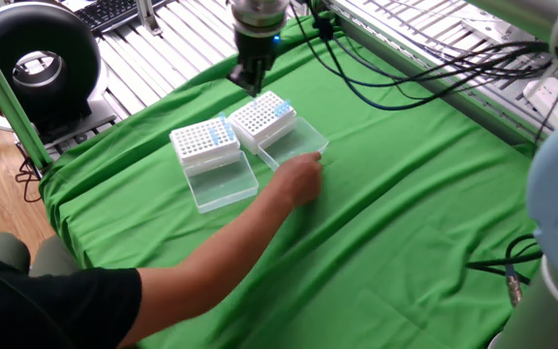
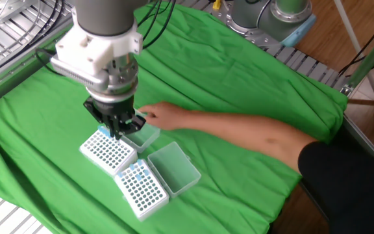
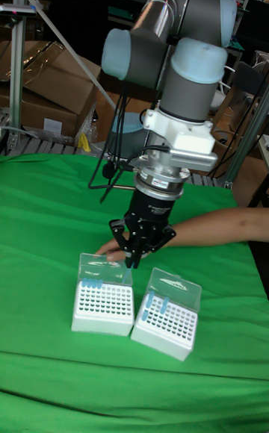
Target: Insert a medium pipette tip into the holder for medium pipette tips
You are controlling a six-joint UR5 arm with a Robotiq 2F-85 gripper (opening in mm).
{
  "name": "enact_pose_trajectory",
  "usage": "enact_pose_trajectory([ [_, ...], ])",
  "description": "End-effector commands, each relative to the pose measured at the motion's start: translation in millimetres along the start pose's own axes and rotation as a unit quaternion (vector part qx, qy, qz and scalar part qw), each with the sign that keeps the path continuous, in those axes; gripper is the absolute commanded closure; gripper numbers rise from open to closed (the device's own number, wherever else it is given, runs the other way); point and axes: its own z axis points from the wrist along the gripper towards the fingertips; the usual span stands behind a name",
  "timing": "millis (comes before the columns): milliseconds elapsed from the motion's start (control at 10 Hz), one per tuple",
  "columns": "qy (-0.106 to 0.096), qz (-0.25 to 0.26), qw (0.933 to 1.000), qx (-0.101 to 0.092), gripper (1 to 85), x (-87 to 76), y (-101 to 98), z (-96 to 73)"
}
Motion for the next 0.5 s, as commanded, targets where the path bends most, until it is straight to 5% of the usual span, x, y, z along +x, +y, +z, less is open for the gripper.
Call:
enact_pose_trajectory([
  [0,-0.011,-0.008,0.9999,-0.004,84.7,14.1,-12.7,7.3],
  [400,-0.021,-0.021,0.9996,-0.006,84.7,15.2,-25.0,17.3],
])
